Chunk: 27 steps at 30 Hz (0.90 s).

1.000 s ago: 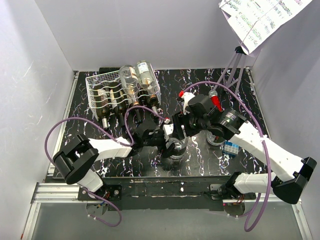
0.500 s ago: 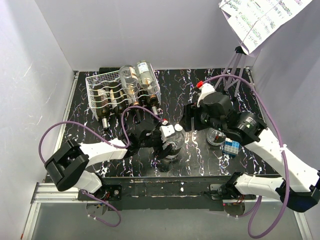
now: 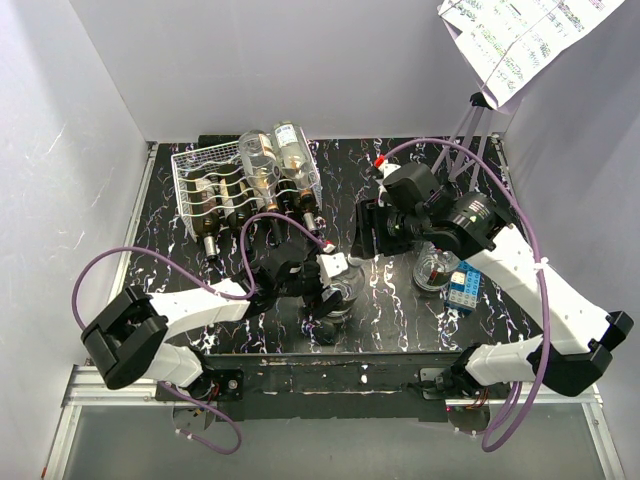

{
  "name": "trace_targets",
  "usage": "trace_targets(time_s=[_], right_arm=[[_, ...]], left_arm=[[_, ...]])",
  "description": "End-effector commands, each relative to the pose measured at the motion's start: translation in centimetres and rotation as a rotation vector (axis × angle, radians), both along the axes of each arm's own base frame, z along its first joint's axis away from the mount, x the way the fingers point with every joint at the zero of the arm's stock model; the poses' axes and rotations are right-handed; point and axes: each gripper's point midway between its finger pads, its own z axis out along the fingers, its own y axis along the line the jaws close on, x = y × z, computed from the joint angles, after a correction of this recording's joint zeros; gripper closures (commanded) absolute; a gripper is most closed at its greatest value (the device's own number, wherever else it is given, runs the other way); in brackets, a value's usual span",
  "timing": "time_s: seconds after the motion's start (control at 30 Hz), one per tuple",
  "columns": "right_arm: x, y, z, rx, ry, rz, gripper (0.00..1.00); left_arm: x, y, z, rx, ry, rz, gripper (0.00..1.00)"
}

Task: Put the wine bottle on the wine rack
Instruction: Adjust the wine bottle at the center of the board.

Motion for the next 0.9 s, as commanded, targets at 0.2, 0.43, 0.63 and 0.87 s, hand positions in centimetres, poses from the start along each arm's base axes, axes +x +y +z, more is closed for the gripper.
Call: trace_targets(time_s=[0.2, 0.43, 0.63, 0.87], right_arm=[[-2.4, 0.2, -1.7, -0.017, 0.120, 0.082, 0.34], [-1.2, 1.2, -3.1, -0.031, 0.121, 0.074, 0.33], [-1.2, 1.6, -4.7, -0.027, 0.161, 0.071, 0.33], [-1.0, 2.2, -6.9, 0.017, 0.196, 0.093, 0.42]], left_arm=[[1.2, -0.8, 6.2, -0.106, -0.146, -0.005, 1.00], [0.7, -0.5, 7.5, -0.105, -0.146, -0.019, 1.00], [0.0, 0.3, 7.1, -0.049, -0.117, -0.037, 1.00], [-0.6, 0.8, 6.4, -0.033, -0.090, -0.035, 1.00]])
